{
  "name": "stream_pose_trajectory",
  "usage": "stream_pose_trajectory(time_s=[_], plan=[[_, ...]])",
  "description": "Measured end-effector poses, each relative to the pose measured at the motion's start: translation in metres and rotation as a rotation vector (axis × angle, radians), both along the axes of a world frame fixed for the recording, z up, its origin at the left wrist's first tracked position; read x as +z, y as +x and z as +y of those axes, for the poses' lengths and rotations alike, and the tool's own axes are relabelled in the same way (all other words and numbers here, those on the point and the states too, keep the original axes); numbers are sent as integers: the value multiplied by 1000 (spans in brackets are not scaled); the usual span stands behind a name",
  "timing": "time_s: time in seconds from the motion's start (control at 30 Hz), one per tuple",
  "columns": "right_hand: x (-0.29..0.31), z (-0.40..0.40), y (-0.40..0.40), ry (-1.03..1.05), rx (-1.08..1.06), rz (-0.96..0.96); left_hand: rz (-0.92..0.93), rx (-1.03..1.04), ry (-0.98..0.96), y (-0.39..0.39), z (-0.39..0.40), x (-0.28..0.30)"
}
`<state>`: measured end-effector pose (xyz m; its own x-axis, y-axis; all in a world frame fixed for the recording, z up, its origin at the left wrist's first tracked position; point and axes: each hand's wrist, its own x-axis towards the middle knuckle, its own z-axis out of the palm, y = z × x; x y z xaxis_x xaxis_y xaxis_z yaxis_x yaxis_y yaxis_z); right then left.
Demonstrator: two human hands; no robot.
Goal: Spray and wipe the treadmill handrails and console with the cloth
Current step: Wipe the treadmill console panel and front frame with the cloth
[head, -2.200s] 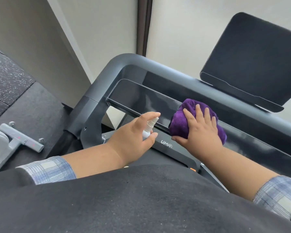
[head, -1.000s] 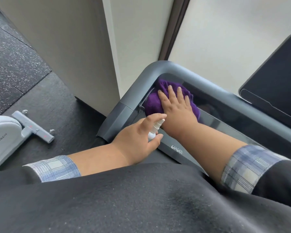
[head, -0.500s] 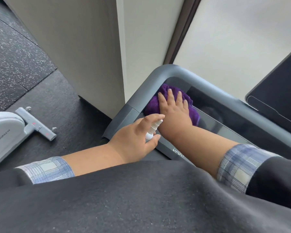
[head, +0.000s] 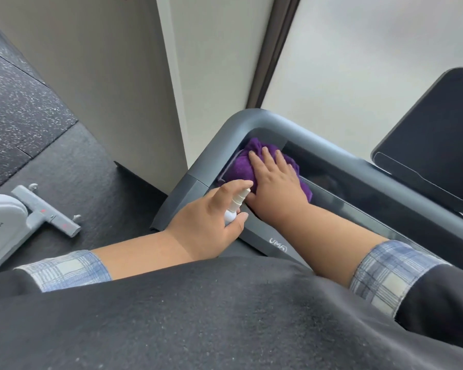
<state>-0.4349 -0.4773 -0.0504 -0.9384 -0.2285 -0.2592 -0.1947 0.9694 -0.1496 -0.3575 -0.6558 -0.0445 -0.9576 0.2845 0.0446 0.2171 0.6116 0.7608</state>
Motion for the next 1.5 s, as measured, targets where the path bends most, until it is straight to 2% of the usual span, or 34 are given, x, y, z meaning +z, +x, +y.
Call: stream_pose_trajectory(time_s=[0.17,0.33,0.4,0.7,0.9,1.5], plan=[[-6,-18,-4,43,88,-36,-5,-33,-23,-1,-3,7],[-4,2,3,42,319,3,12,-77,-49,-10,13,14],[-4,7,3,15,337,10,25,-112,-56,-16,24,18],[-1,77,34,-6,133,32,73,-252,-67,-30,91,15],[-2,133,64,51,88,15,105,-342,-101,-19,153,10],[-10,322,183,-43,-180,54,-21,-528,-150,67,328,11]])
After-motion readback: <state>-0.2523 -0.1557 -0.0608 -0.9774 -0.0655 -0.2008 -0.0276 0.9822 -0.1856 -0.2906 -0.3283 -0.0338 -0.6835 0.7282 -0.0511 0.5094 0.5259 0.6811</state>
